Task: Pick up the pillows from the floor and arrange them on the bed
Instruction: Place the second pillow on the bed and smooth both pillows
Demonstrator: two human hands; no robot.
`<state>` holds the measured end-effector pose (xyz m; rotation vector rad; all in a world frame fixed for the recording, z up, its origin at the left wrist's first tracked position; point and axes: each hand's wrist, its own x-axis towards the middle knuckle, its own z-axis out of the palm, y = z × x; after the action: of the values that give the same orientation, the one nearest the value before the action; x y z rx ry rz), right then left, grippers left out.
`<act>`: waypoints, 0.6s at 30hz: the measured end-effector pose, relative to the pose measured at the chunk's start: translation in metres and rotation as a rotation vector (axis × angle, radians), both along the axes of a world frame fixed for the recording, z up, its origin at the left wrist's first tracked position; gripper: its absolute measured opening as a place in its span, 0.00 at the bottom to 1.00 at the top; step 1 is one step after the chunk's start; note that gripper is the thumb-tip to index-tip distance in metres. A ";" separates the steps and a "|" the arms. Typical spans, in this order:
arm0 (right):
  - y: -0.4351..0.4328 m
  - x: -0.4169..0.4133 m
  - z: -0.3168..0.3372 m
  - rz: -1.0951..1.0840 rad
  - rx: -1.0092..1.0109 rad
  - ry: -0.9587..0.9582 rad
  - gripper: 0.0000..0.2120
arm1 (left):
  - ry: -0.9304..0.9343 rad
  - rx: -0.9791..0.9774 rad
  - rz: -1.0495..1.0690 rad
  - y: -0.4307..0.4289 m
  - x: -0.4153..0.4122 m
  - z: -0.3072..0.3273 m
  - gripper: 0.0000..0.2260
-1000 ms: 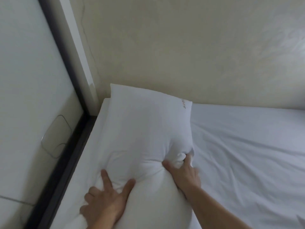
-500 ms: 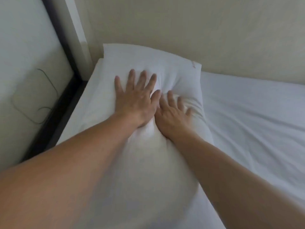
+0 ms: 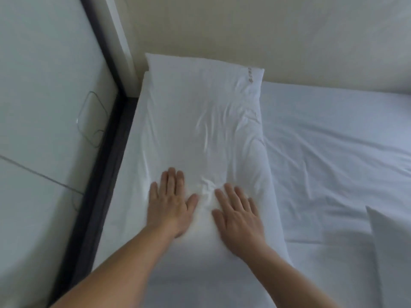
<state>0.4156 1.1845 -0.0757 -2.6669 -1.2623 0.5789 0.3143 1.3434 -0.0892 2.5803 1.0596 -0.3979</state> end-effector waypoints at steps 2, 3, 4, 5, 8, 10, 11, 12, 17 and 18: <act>-0.019 -0.006 0.024 -0.075 -0.070 -0.043 0.26 | 0.057 0.018 -0.012 -0.021 -0.027 0.023 0.32; -0.017 -0.005 0.038 -0.101 -0.072 -0.094 0.26 | 0.036 0.044 -0.013 -0.023 -0.031 0.036 0.30; -0.008 -0.004 0.052 -0.101 -0.034 -0.152 0.25 | -0.033 0.090 -0.011 -0.021 -0.030 0.049 0.26; 0.002 -0.006 0.063 -0.065 0.043 -0.201 0.25 | -0.125 0.143 -0.028 -0.017 -0.026 0.059 0.24; 0.019 -0.020 0.070 0.047 0.093 -0.127 0.23 | -0.123 0.089 -0.161 -0.017 -0.025 0.063 0.21; -0.002 -0.027 0.063 -0.065 -0.103 -0.003 0.21 | 0.059 -0.008 -0.066 -0.029 -0.043 0.055 0.22; -0.021 -0.027 0.063 -0.160 -0.173 0.032 0.21 | 0.106 0.003 0.011 -0.035 -0.052 0.056 0.22; -0.044 -0.024 0.067 -0.233 -0.182 0.031 0.20 | 0.126 0.049 0.064 -0.043 -0.058 0.060 0.21; -0.191 0.003 0.107 -0.275 -0.121 -0.097 0.22 | -0.025 0.154 -0.014 -0.149 -0.030 0.091 0.13; -0.228 0.011 0.117 -0.304 -0.126 -0.112 0.23 | -0.057 0.092 -0.039 -0.187 -0.015 0.097 0.14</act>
<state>0.4263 0.9570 0.0411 -2.9531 -0.8401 0.4847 0.2997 1.1565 0.0078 2.6800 1.0328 -0.2897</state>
